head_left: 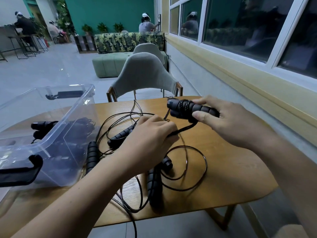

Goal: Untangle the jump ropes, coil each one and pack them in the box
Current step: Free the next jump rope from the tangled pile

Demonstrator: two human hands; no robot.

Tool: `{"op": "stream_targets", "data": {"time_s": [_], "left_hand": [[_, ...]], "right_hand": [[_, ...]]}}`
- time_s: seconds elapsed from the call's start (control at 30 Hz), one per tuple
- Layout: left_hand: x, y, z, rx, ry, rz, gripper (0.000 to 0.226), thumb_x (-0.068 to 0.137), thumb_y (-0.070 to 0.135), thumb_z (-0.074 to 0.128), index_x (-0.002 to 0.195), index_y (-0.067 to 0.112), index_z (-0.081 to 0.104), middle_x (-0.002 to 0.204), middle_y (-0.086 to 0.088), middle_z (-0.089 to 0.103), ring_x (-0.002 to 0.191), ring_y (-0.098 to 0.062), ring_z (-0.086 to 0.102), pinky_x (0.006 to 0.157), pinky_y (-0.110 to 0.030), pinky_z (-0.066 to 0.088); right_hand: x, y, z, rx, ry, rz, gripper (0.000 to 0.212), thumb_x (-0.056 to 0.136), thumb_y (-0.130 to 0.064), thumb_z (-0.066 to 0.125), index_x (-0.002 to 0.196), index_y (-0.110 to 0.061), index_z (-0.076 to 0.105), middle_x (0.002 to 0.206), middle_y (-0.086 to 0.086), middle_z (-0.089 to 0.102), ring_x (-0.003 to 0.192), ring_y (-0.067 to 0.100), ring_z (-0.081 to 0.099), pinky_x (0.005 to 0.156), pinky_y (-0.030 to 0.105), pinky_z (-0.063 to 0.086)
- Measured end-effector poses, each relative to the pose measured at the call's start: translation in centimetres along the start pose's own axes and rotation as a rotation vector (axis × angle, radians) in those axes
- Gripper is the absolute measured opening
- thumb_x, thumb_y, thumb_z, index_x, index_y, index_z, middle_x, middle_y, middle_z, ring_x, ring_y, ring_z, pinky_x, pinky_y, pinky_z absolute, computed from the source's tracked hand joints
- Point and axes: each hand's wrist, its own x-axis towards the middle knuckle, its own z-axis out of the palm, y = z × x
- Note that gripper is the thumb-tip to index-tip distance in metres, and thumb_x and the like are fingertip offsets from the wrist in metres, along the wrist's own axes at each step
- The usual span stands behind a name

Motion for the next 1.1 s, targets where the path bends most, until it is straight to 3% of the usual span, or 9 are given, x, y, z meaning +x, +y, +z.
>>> {"op": "stream_targets", "data": {"time_s": [0.1,0.2,0.37,0.6,0.73,0.87,0.97,1.03,1.1], "left_hand": [[-0.1,-0.5,-0.1,0.033,0.061,0.011,0.012,0.101,0.037,0.056,0.1,0.029,0.065,0.096,0.018,0.067,0.107,-0.015,0.056,0.098,-0.04,0.038],[-0.1,-0.7,-0.3,0.094,0.087,0.04,0.015,0.1,0.041,0.058,0.098,0.032,0.069,0.093,0.02,0.068,0.106,-0.012,0.057,0.101,-0.041,0.037],[0.2,-0.6,-1.6,0.204,0.137,0.069,0.03,0.1,0.055,0.054,0.093,0.033,0.074,0.085,0.02,0.068,0.105,-0.014,0.058,0.104,-0.049,0.039],[0.6,-0.7,-1.7,0.285,0.108,0.112,0.028,0.104,0.052,0.049,0.099,0.033,0.068,0.088,0.018,0.067,0.11,-0.017,0.057,0.107,-0.047,0.036],[1.0,-0.5,-0.9,0.25,0.101,0.087,0.029,0.106,0.047,0.043,0.099,0.025,0.06,0.092,0.016,0.067,0.107,-0.02,0.057,0.104,-0.048,0.037],[1.0,-0.3,-0.2,0.128,0.028,0.076,0.019,0.093,0.046,0.06,0.098,0.03,0.05,0.095,0.018,0.063,0.111,-0.013,0.05,0.099,-0.036,0.03],[1.3,-0.4,0.3,0.021,-0.109,-0.096,0.016,0.087,0.052,0.045,0.096,0.039,0.048,0.106,0.017,0.054,0.109,-0.007,0.035,0.097,-0.022,0.025],[1.1,0.1,0.7,-0.051,-0.196,-0.223,0.015,0.1,0.041,0.051,0.087,0.038,0.045,0.099,0.016,0.045,0.108,-0.008,0.036,0.099,-0.023,0.032],[0.9,0.7,0.8,0.072,-0.154,-0.101,0.037,0.106,0.019,0.053,0.077,0.035,0.037,0.083,0.018,0.041,0.088,-0.004,0.045,0.077,-0.018,0.035]], "right_hand": [[0.0,-0.1,0.2,-0.066,-0.131,0.002,0.033,0.102,-0.054,0.062,0.134,-0.056,0.065,0.116,-0.026,0.07,0.104,-0.003,0.061,0.08,0.017,0.044],[0.1,-0.5,0.1,-0.086,-0.283,0.021,0.029,0.102,-0.054,0.062,0.13,-0.058,0.068,0.091,-0.03,0.071,0.079,-0.013,0.061,0.065,0.009,0.043],[-0.1,-0.9,-1.6,0.061,-0.531,0.033,0.021,0.104,-0.049,0.061,0.117,-0.048,0.078,0.081,-0.004,0.078,0.058,0.016,0.061,0.059,0.025,0.048],[-0.5,-1.4,-3.3,0.331,-0.832,0.018,0.028,0.107,-0.04,0.061,0.122,-0.027,0.08,0.089,0.016,0.078,0.061,0.022,0.06,0.055,0.032,0.043],[-0.7,-1.4,-3.3,0.493,-0.864,-0.057,0.038,0.105,-0.04,0.056,0.13,-0.019,0.075,0.094,0.022,0.076,0.064,0.038,0.057,0.052,0.031,0.042],[-0.8,-0.9,-2.7,0.679,-0.852,-0.084,0.044,0.107,-0.037,0.052,0.131,-0.006,0.071,0.099,0.027,0.074,0.075,0.058,0.059,0.051,0.029,0.047],[-0.8,-1.0,-2.1,0.783,-0.845,-0.117,0.046,0.106,-0.046,0.056,0.126,-0.008,0.073,0.101,0.031,0.072,0.07,0.053,0.056,0.05,0.03,0.044],[-0.8,-1.1,-1.7,0.856,-0.826,-0.13,0.052,0.102,-0.054,0.061,0.125,-0.009,0.073,0.104,0.036,0.069,0.068,0.056,0.052,0.05,0.03,0.042],[-0.8,-1.1,-1.2,0.962,-0.785,-0.135,0.054,0.101,-0.054,0.064,0.123,-0.005,0.071,0.105,0.039,0.067,0.062,0.042,0.056,0.052,0.026,0.046]]}}
